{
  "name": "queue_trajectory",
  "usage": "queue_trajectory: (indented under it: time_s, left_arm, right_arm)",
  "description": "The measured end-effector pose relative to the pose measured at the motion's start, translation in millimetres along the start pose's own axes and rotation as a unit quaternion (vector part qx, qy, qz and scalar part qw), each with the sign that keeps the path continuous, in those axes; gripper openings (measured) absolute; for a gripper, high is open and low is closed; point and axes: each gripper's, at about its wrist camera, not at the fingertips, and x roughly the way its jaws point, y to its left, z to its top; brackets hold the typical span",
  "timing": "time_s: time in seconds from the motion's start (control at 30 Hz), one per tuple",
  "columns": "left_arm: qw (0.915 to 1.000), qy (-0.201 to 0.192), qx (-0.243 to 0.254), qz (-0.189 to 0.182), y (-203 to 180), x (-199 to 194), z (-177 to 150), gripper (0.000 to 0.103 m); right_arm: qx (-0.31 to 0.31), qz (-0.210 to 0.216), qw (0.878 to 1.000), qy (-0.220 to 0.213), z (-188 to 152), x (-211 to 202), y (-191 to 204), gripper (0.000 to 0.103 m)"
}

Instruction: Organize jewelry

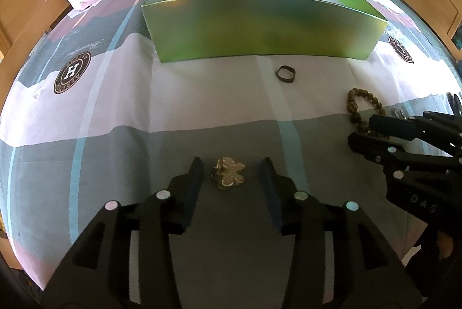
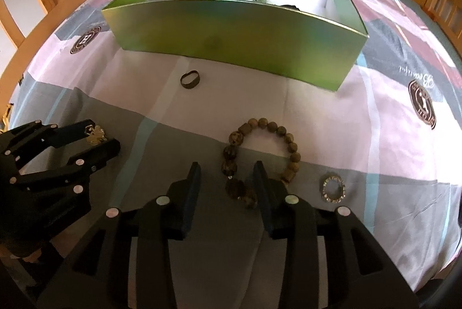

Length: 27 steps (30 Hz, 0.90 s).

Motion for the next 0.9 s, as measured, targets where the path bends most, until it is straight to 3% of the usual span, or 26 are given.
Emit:
queue_trajectory:
  time_s: [0.13, 0.2, 0.27, 0.3, 0.4, 0.63, 0.9]
  left_arm:
    - [0.9999, -0.004, -0.004, -0.011, 4, 1, -1, 0.044]
    - [0.9999, -0.005, -0.004, -0.012, 4, 1, -2, 0.041]
    - [0.9999, -0.007, -0.004, -0.008, 5, 0, -2, 0.036]
    - [0.9999, -0.008, -0.006, -0.008, 5, 0, -2, 0.026]
    - [0.9999, -0.008, -0.006, -0.004, 4, -4, -1, 0.020]
    - [0.9996, -0.022, 0.003, 0.015, 0, -19, 2, 0.020]
    - [0.9973, -0.068, 0.004, 0.029, -2, -64, 21, 0.020]
  right_arm:
    - [-0.013, -0.015, 1.000, 0.000, 2, 4, 5, 0.038]
    - [-0.013, -0.014, 1.000, -0.001, 1, 4, 5, 0.032]
    - [-0.018, -0.009, 1.000, -0.002, 1, 3, 7, 0.013]
    - [-0.021, -0.008, 1.000, -0.003, 1, 3, 8, 0.011]
    - [-0.025, -0.008, 1.000, -0.004, 1, 1, 9, 0.011]
    - [-0.016, 0.001, 1.000, -0.020, 4, -17, 5, 0.011]
    - [-0.009, 0.021, 0.997, -0.078, 23, -72, 2, 0.011]
